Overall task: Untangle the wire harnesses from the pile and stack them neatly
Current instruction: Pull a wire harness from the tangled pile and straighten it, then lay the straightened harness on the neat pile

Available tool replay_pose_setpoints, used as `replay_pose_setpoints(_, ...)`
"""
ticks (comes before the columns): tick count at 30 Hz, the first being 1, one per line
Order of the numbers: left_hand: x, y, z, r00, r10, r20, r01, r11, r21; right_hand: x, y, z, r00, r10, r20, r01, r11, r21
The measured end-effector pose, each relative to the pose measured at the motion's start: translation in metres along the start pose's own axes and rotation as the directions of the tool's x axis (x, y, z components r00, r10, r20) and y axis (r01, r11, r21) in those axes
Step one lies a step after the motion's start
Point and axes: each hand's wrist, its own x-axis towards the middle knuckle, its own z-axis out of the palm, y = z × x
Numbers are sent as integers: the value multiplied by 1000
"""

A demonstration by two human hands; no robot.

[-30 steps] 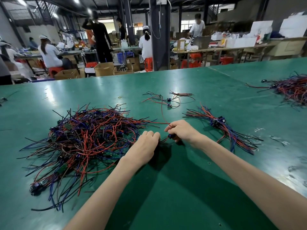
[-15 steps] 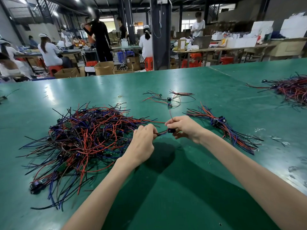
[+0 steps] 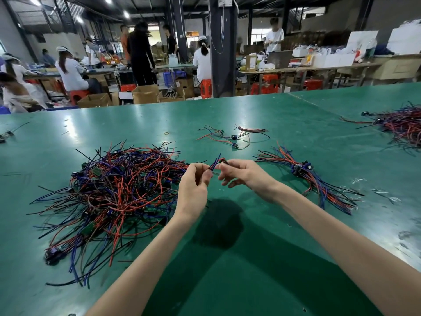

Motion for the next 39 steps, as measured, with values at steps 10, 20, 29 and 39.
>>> replay_pose_setpoints(10, 1, 9, 3, 949, -308, 61, 279, 738, -615, -4, 1, 23, 995, 19, 93, -37, 979, 199)
replay_pose_setpoints(20, -4, 0, 6, 976, -200, -80, 154, 906, -394, -8, -13, 33, 990, -116, 85, 144, 839, -524)
replay_pose_setpoints(29, -21, -18, 24, 966, -254, -47, 234, 938, -256, 38, -17, -7, 971, 239, -30, -239, 971, 3)
replay_pose_setpoints(39, -17, -24, 24, 973, -222, 58, 229, 955, -191, 157, -11, -56, 851, 507, -135, -347, 736, 581)
